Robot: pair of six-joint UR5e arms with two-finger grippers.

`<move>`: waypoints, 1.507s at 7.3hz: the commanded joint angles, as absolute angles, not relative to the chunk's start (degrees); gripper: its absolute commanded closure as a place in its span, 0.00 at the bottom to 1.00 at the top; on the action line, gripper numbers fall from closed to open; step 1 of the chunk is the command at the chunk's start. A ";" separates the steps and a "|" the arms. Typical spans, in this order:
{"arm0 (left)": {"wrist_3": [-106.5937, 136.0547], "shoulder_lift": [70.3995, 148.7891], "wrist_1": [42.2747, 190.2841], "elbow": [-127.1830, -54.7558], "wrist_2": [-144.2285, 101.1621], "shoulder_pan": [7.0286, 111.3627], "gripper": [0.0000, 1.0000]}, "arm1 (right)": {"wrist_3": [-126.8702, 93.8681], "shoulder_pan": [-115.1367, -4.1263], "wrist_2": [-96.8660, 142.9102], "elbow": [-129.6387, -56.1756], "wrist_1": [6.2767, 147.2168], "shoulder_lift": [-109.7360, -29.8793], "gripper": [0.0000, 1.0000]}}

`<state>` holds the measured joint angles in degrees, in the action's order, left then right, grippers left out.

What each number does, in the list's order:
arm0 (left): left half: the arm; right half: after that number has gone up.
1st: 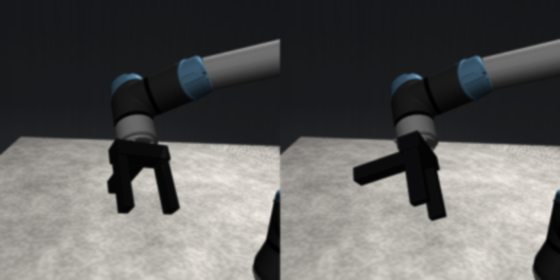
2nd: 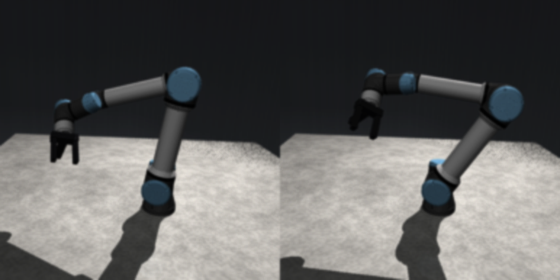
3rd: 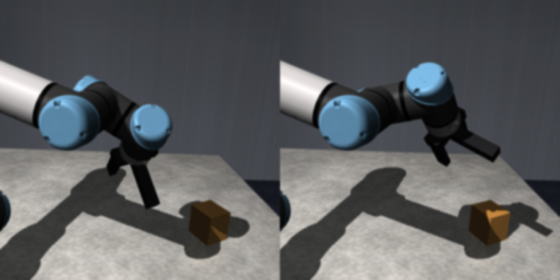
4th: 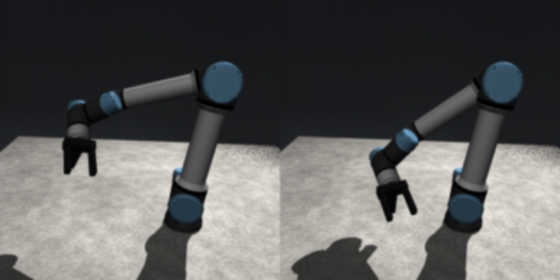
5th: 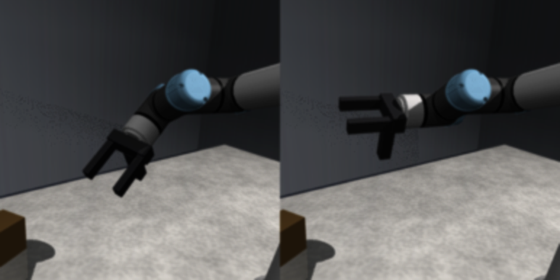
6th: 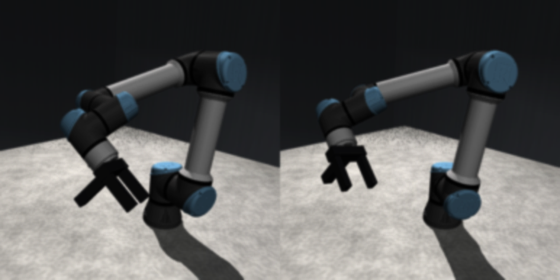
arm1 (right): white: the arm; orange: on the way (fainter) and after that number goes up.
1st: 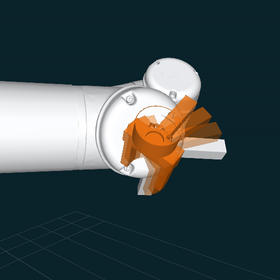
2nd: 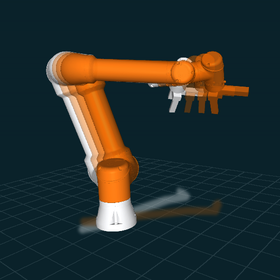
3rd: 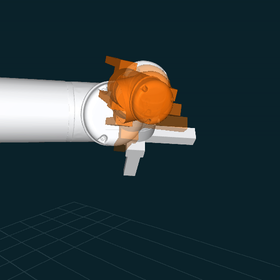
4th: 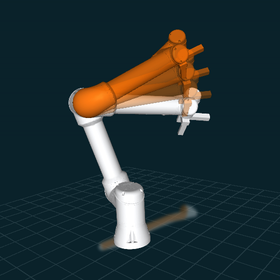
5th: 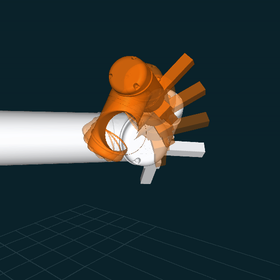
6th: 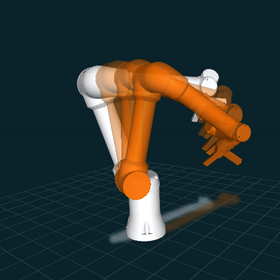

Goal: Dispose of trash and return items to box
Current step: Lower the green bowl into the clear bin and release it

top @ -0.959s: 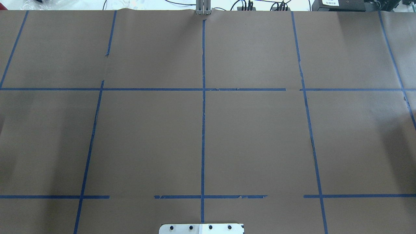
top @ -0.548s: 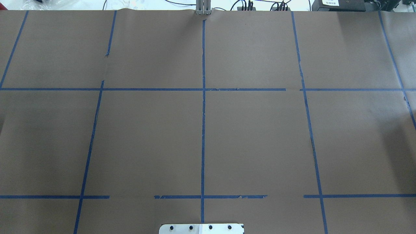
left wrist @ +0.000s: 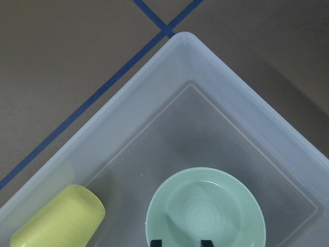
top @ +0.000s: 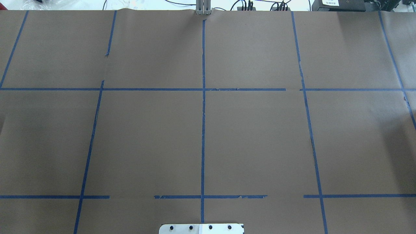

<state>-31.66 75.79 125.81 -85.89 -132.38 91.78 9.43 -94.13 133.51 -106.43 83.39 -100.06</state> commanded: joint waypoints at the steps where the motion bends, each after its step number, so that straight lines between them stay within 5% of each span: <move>1: -26.59 76.90 125.33 -88.93 -131.92 93.06 0.00 | 9.41 -94.13 133.51 -106.44 83.58 -100.19 0.02; 6: -23.02 80.77 86.36 -99.11 -131.75 98.00 0.00 | 9.67 -93.08 138.58 -104.15 93.74 -100.81 0.00; 11: -23.20 81.12 86.31 -99.32 -129.38 97.21 0.00 | 10.55 -93.08 137.02 -106.17 91.93 -104.24 0.00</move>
